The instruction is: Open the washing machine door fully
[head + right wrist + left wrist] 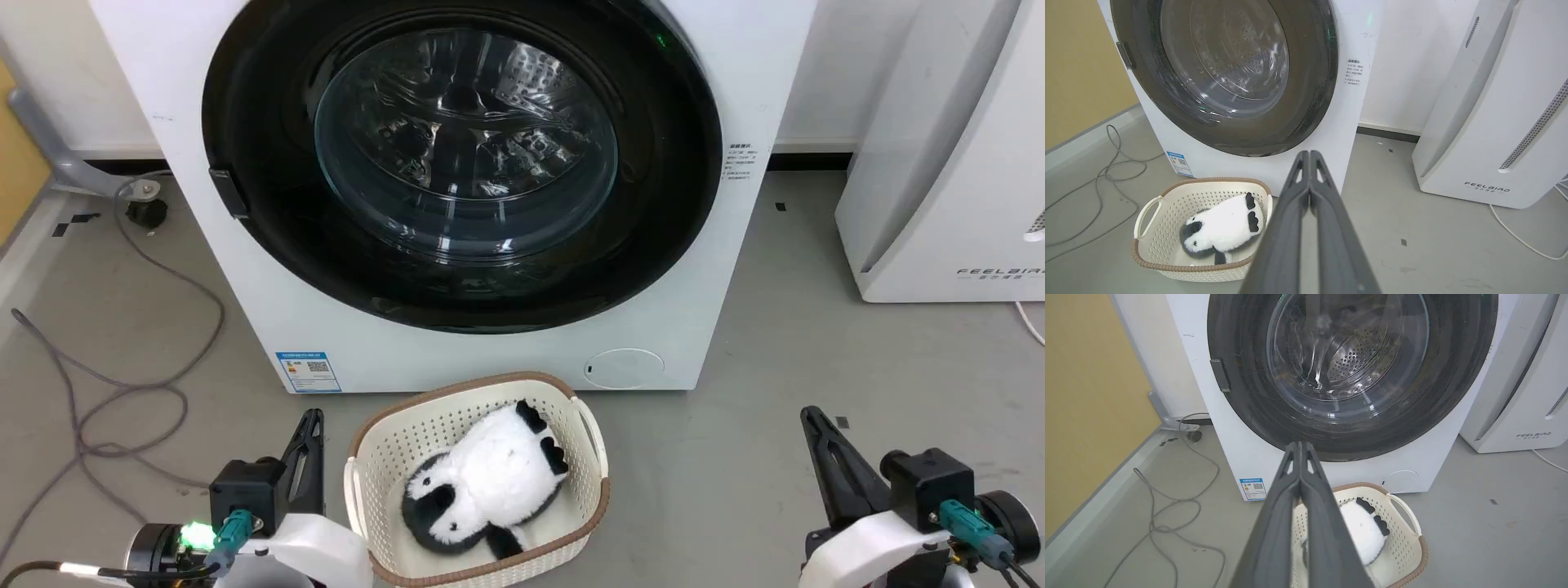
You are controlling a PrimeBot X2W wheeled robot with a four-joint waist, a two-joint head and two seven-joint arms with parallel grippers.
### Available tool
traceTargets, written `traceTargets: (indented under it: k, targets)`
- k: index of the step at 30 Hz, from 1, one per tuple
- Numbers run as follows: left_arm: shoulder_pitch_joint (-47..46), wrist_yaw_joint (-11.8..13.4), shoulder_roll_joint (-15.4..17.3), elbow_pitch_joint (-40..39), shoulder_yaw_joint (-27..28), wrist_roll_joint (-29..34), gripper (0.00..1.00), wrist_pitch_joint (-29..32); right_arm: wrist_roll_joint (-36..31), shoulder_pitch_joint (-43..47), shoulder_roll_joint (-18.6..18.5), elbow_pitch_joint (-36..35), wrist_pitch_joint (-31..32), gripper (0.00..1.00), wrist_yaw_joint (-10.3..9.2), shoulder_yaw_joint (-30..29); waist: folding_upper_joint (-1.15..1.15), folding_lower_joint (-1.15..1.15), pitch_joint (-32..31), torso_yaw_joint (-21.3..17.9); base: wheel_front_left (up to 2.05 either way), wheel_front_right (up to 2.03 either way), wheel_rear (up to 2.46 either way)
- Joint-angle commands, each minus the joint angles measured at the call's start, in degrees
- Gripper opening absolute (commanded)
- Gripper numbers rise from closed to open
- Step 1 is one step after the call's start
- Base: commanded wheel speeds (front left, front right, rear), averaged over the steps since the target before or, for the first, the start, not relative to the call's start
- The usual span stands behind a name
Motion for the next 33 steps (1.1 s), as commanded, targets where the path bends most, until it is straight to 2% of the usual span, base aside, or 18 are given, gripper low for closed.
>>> traceTargets:
  k: [1,33]
  targets:
    - [-0.9,0.2,0.1,-0.2,0.1,0.2,0.00,0.0,-0.4,-0.8,0.3,-0.2,0.0,0.00,-0.05,0.0,0.00,0.00,0.0,0.0,0.00,0.00,0.00]
    - [-0.9,0.2,0.1,-0.2,0.1,0.2,0.00,0.0,-0.4,-0.8,0.3,-0.2,0.0,0.00,-0.05,0.0,0.00,0.00,0.0,0.0,0.00,0.00,0.00]
